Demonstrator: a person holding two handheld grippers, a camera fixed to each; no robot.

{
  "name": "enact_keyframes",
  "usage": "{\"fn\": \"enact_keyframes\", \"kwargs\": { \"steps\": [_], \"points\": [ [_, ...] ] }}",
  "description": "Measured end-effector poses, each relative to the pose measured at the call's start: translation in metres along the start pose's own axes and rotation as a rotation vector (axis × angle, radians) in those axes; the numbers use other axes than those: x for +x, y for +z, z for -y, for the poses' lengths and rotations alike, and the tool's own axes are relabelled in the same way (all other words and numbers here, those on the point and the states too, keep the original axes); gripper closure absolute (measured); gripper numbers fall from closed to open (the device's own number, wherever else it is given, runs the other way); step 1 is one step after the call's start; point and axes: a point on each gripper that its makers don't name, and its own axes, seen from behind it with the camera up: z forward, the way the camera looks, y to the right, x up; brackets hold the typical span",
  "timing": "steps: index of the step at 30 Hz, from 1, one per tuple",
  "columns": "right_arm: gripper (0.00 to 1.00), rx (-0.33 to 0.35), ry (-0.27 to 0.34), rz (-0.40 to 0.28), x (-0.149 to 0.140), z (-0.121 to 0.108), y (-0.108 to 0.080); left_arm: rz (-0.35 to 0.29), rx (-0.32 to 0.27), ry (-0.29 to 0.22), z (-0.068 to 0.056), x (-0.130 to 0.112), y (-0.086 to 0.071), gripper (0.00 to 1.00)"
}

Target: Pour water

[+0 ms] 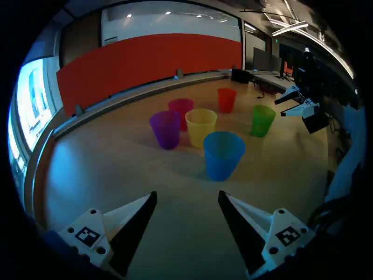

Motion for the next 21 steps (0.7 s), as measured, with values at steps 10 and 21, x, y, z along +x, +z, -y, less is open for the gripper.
{"fn": "enact_keyframes", "kwargs": {
  "steps": [10,21],
  "points": [
    [0.01,-0.119,0.059,-0.1,0.018,-0.019,-0.015,-0.108,0.151,-0.055,0.033,0.01,-0.008,0.02],
    [0.01,-0.28,0.109,-0.24,0.04,-0.038,-0.029,-0.277,0.274,-0.112,0.055,0.035,-0.022,0.02]
  ]
}}
